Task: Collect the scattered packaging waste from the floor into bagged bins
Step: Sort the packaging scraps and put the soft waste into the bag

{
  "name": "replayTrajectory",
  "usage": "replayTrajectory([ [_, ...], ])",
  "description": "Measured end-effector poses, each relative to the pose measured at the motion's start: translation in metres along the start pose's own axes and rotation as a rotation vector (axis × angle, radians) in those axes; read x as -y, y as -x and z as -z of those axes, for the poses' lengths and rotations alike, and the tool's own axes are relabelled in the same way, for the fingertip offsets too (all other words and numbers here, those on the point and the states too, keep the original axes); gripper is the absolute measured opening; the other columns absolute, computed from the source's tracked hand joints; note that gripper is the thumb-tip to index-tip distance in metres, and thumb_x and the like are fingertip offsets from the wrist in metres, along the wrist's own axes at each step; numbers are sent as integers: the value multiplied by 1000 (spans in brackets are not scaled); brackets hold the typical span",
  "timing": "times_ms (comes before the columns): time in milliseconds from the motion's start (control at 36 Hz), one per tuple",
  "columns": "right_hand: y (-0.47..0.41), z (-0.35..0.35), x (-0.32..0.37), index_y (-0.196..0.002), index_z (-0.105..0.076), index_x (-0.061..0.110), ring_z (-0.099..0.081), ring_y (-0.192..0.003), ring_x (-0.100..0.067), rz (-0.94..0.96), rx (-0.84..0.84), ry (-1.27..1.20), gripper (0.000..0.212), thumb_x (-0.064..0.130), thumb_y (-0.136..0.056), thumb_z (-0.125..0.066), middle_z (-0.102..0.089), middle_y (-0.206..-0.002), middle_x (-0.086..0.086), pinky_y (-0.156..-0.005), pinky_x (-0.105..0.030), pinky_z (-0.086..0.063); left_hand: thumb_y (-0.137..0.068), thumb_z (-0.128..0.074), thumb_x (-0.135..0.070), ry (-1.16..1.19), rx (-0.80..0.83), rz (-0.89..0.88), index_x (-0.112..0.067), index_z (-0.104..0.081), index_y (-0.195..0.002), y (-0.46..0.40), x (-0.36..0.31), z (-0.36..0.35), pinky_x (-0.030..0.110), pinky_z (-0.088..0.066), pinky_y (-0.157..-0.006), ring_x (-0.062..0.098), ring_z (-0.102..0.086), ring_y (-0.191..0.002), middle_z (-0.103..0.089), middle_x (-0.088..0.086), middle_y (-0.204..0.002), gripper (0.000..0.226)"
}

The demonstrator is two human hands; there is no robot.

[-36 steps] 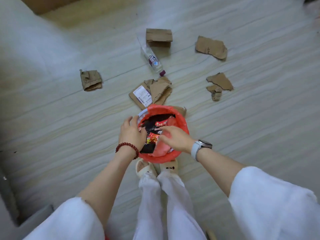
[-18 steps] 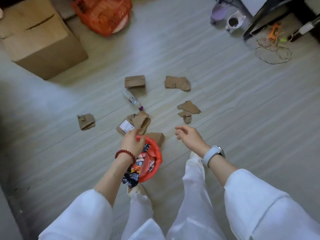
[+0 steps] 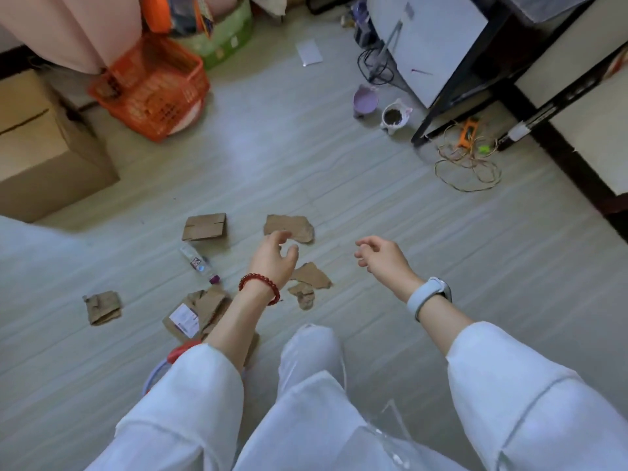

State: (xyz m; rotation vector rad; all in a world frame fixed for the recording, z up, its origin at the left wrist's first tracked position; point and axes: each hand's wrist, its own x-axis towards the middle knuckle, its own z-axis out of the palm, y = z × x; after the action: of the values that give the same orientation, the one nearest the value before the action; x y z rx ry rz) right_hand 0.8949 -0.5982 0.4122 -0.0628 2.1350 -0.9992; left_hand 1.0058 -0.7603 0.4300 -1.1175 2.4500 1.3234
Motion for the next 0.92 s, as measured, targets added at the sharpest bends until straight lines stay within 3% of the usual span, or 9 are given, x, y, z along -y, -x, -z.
replayTrajectory([
  [139, -66, 30, 45, -113, -58, 5, -56, -69, -13, 62, 37, 19, 27, 12, -93, -42, -60, -92, -6, -56, -17, -41, -93, -47, -18, 18, -22, 31, -7, -50, -126, -74, -42, 7, 34, -43, -96, 24, -53, -116, -55, 12, -127, 34],
  [306, -175, 69, 118, -116, -56, 5, -57, -70, -17, 119, 76, 58, 28, 12, -94, -42, -59, -95, -6, -62, -21, -43, -93, -47, -20, 58, -38, 69, -9, -49, -127, -196, -90, 10, 34, -41, -96, 25, -51, -117, -52, 11, -130, 36],
  [417, -260, 107, 178, -117, -56, 8, -60, -84, -21, 80, 109, 139, 28, 14, -94, -42, -61, -99, -8, -79, -31, -45, -93, -46, -21, 87, -17, 98, -10, -49, -127, -299, -138, 18, 36, -42, -98, 24, -51, -117, -52, 10, -130, 36],
  [611, -391, 158, 265, -117, -57, 10, -60, -104, -29, 47, 97, 209, 29, 13, -92, -42, -62, -112, -12, -89, -35, -45, -92, -46, -17, 112, -16, 105, -8, -49, -126, -437, -222, 46, 38, -40, -101, 24, -49, -119, -52, 11, -129, 36],
  [750, -486, 176, 325, -116, -56, 14, -60, -103, -27, 38, 109, 193, 29, 13, -91, -43, -62, -110, -9, -87, -36, -45, -92, -48, -15, 116, -72, 156, -7, -50, -126, -535, -251, 77, 32, -36, -100, 24, -48, -121, -53, 11, -129, 35],
  [917, -652, 170, 390, -118, -55, 6, -56, -91, -27, 59, 173, 262, 30, 9, -91, -44, -59, -101, -11, -89, -39, -45, -92, -49, -16, 110, -174, 247, -7, -49, -127, -697, -257, 103, 32, -36, -100, 26, -47, -121, -51, 13, -131, 37],
])
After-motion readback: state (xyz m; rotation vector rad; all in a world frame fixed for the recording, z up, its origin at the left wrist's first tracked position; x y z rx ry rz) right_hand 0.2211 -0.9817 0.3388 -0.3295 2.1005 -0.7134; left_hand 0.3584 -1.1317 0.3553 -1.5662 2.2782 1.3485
